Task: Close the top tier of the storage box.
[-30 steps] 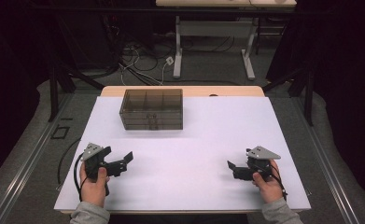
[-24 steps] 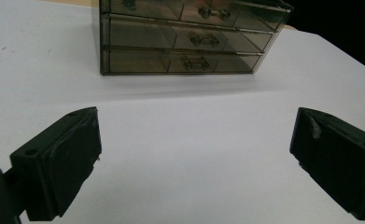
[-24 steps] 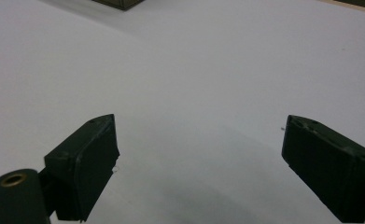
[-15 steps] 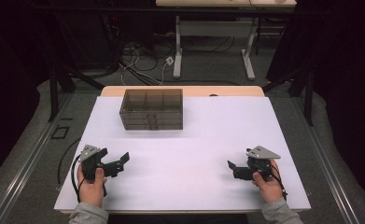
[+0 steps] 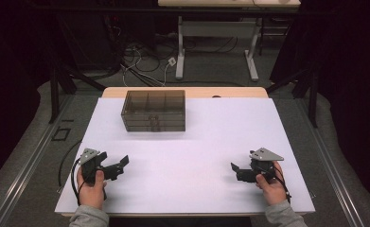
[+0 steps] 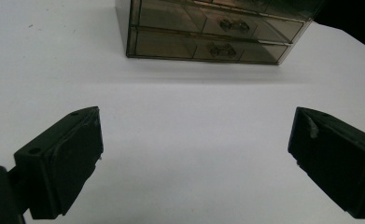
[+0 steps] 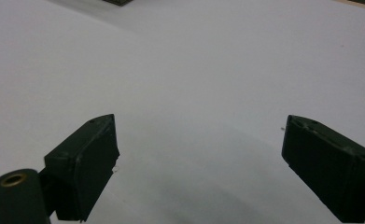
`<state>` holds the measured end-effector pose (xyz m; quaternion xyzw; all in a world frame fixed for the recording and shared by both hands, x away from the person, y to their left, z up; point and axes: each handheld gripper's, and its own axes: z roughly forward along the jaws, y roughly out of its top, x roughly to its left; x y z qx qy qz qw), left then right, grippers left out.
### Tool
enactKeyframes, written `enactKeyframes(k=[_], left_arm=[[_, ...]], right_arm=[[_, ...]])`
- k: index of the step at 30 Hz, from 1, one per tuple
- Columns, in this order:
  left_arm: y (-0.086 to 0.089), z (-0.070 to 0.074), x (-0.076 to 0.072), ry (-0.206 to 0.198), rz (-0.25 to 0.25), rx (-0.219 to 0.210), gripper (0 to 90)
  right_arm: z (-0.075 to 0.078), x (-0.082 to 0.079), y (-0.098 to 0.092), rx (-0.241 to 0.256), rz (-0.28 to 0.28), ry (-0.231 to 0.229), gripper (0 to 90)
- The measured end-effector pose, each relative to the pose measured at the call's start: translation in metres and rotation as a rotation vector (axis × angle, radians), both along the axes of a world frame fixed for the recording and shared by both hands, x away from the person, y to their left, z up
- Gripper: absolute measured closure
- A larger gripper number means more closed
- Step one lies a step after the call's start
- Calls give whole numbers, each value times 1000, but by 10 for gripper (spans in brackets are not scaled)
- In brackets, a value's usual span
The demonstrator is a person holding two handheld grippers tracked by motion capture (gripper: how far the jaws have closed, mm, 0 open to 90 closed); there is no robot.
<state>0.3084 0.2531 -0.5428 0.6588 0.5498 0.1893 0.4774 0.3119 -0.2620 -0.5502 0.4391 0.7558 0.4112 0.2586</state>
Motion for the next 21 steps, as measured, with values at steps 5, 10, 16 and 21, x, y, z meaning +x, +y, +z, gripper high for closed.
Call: enactKeyframes(k=[5,10,16,21], left_arm=[[0,-1,0,1,0,4,36],[0,-2,0,3,1,6,37],[0,-3,0,6,3,4,37],[0,-3,1,10,2,7,37]], right_arm=[[0,0,-1,-9,4,2,100],[0,0,-1,-9,2,4,101],[0,0,0,-7,2,2,100],[0,1,-1,-10,4,8,100]])
